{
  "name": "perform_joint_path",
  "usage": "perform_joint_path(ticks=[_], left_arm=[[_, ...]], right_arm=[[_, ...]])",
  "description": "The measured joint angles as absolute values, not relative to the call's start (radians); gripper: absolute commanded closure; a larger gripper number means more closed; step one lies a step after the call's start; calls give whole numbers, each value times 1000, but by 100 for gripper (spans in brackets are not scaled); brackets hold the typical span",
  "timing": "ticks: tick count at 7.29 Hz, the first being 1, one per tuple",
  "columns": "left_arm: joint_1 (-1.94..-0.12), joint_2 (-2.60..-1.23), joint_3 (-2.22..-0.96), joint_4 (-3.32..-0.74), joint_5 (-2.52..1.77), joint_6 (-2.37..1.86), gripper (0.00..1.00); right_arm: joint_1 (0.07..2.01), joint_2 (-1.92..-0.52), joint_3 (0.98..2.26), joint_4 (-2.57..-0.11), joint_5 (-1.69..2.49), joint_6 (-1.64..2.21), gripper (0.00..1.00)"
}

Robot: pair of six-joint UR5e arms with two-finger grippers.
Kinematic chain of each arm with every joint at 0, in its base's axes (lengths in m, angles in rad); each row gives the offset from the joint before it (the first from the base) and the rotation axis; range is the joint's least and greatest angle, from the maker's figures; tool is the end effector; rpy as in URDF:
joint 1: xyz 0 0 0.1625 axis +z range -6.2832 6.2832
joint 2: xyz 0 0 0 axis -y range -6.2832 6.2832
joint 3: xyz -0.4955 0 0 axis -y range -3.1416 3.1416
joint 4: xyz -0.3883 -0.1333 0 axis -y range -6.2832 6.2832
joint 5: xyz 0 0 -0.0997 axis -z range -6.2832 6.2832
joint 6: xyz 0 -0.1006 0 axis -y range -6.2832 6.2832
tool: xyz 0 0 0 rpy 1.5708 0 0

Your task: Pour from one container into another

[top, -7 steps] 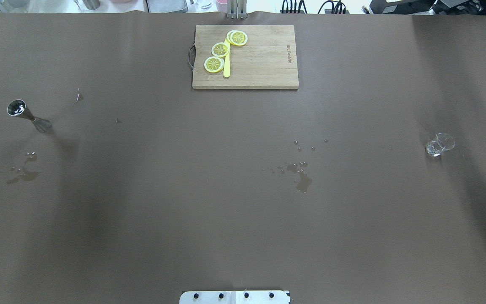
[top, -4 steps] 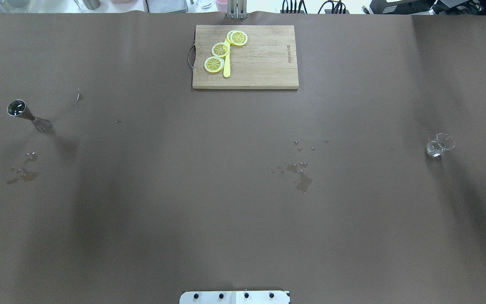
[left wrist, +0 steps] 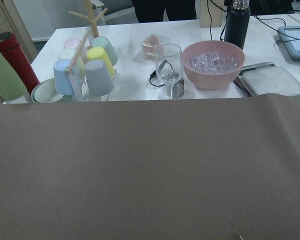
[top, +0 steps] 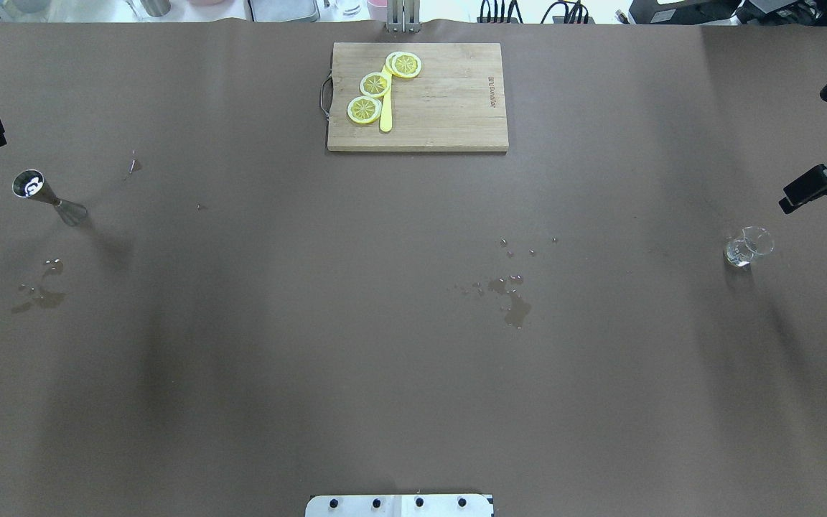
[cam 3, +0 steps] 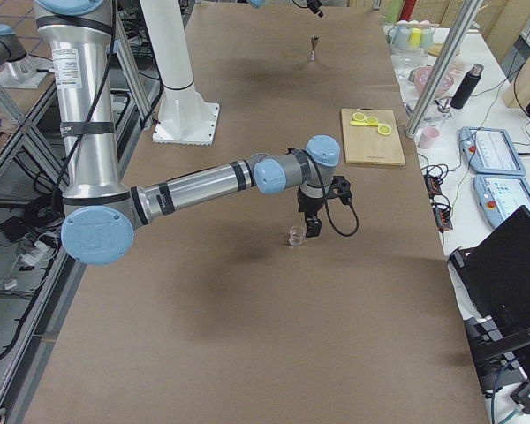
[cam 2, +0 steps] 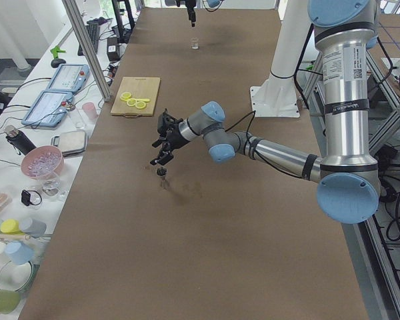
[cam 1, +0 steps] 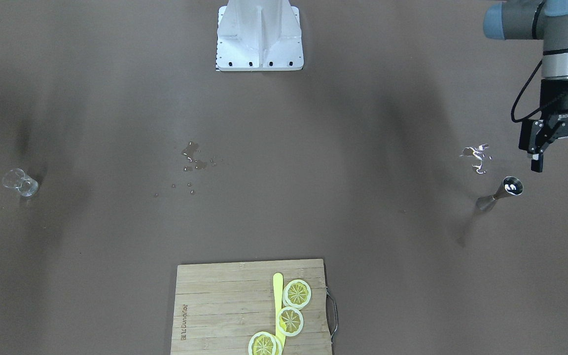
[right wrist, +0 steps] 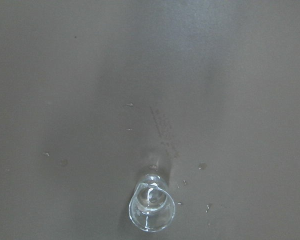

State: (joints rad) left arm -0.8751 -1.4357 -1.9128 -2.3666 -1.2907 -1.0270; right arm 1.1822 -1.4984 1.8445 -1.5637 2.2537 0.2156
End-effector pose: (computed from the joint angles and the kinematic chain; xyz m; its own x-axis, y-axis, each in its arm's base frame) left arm 0.1637 -0.4475 0.5417 0.7540 -0.1273 -0.6444 0.5807 0.5877 0.5634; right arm -0.1330 -0.5092 0.5637 0.6965 -0.2987 0.6524 0.2114 0.9543 0.2112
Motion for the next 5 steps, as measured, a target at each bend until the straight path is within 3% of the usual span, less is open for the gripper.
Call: perform_joint_path(ticks=[5], left_arm=[[-596, -1421, -1767, -2519, -828, -1249, 3]], right_arm=[[1171, -1769, 1914, -1059, 2257, 210, 0]])
